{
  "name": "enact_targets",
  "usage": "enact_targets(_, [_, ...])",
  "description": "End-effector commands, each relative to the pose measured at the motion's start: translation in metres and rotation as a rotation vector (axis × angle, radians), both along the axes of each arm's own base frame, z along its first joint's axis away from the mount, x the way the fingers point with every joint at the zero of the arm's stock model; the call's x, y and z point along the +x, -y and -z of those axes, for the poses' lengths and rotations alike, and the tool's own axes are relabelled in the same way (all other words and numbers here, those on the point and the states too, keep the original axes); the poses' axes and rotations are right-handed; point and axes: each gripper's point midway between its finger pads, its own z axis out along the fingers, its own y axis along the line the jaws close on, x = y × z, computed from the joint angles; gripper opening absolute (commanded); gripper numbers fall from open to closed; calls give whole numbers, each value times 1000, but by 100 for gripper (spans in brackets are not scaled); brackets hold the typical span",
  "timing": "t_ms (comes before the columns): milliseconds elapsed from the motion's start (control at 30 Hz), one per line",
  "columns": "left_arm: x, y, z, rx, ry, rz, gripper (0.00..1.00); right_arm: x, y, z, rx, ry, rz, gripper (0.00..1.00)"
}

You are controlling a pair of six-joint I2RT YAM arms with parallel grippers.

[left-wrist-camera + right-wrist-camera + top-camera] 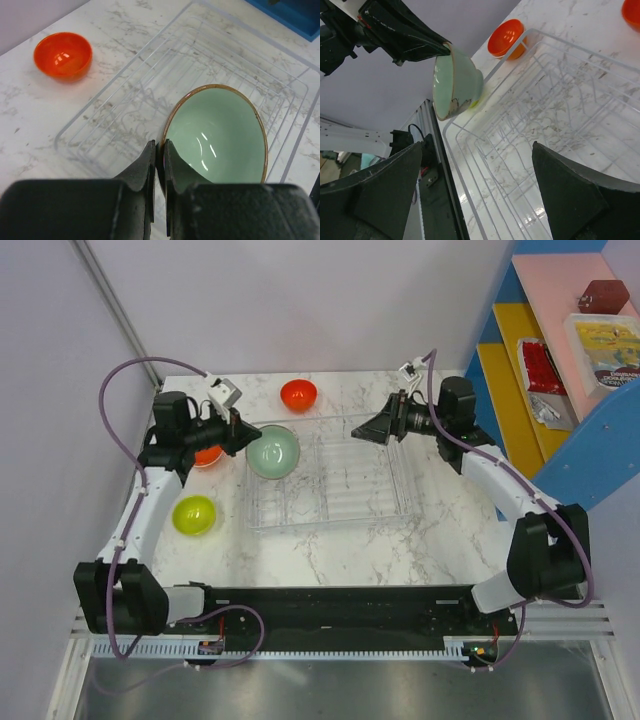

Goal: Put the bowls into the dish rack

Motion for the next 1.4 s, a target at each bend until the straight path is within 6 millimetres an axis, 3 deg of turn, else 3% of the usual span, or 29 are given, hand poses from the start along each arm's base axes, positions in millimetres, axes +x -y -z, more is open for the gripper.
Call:
enact_targets(0, [14,47,-37,-47,118,120,2,-16,-26,0,78,-21,-123,98])
enact_targets(200, [11,97,-30,-118,34,313,2,-17,-40,25,77,-87,-148,98])
enact_targets(367, [6,115,-37,-186,-8,438,2,-15,-41,46,66,-130,-150,98])
enact_targets(633, [-1,125,-35,-236,-54,508,2,-14,-47,64,93,-210,-180,98])
enact_targets(1000, [0,131,-27,-245,-79,528,2,-34,-52,45,206,-225,-294,98])
enact_targets(1367, [6,133,-26,-240,-74,517,2,-34,-60,57,211,-292,-295,98])
